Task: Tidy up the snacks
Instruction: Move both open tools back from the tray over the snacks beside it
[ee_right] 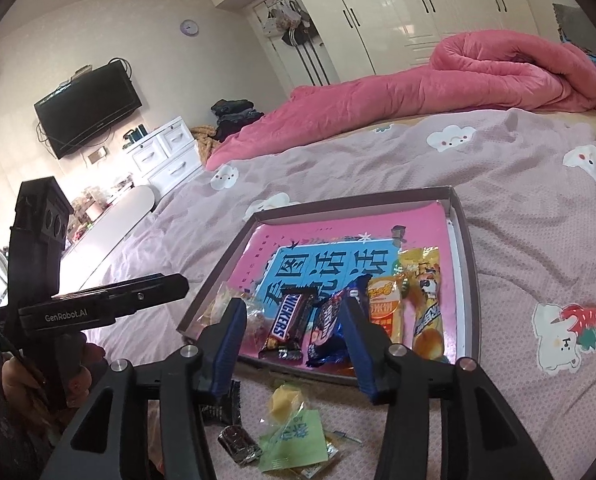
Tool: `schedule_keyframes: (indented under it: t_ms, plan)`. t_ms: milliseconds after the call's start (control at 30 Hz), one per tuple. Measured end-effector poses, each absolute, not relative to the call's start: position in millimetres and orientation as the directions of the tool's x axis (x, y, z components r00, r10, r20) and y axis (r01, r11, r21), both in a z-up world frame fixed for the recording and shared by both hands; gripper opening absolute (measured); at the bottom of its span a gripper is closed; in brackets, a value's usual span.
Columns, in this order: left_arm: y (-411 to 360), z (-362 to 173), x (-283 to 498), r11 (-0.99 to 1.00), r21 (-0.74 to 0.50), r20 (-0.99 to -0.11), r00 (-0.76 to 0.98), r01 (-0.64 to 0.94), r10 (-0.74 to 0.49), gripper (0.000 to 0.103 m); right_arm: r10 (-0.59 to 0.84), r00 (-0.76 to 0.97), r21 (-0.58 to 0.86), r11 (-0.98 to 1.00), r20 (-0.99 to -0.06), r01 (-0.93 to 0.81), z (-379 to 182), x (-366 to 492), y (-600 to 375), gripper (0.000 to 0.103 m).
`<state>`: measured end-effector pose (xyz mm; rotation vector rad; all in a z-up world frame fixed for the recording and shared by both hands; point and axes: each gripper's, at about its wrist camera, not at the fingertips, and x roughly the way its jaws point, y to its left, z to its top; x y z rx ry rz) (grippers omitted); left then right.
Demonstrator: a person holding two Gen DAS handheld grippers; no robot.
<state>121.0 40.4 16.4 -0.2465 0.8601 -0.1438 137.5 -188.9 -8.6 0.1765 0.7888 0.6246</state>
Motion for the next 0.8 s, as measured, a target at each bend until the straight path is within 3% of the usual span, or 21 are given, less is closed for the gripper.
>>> schedule_keyframes:
  t_ms: [267, 800]
  plan:
    - [34.3, 16.1, 112.6, 0.971, -0.237, -0.748, 0.634, 0.019, -0.195, 0.080, 0.552, 0.545, 0.319, 0.825, -0.630, -0.467, -7.6, 125.9, -182.2, 0.058]
    - [30.7, 10.8, 92.3, 0.980, -0.190, -0.774, 0.606, 0.051, -0.182, 0.081, 0.516, 0.540, 0.269, 0.840, -0.664, -0.472, -11.3, 112.5, -174.7, 0.059]
